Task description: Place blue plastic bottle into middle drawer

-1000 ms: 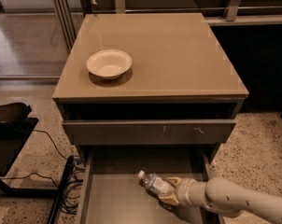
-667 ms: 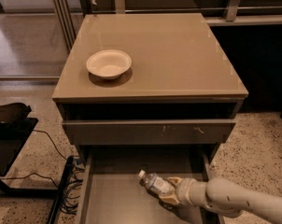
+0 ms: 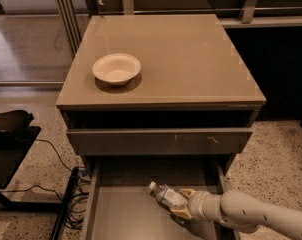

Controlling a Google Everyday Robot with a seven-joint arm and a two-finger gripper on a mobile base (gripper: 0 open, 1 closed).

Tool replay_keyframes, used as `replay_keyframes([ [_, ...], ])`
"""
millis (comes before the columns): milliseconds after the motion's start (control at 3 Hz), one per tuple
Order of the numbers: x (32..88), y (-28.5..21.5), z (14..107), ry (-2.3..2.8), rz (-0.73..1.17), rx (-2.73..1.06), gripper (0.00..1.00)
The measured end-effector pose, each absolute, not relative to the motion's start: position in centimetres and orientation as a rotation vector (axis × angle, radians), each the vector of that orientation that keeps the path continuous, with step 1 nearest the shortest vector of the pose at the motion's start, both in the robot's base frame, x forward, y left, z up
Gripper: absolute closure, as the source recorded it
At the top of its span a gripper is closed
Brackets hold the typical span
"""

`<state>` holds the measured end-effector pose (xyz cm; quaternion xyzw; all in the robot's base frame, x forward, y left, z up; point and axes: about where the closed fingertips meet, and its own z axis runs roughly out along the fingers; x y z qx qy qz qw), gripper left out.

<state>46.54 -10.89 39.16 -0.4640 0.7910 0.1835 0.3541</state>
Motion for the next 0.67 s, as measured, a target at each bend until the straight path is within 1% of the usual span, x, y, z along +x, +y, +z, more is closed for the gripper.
replay_keyframes([
  [333,46.54,-10.89,39.16,2.045,0.474,-1.200,0.00],
  [667,46.54,-10.88,39.15,2.045,0.474,-1.200,0.00],
])
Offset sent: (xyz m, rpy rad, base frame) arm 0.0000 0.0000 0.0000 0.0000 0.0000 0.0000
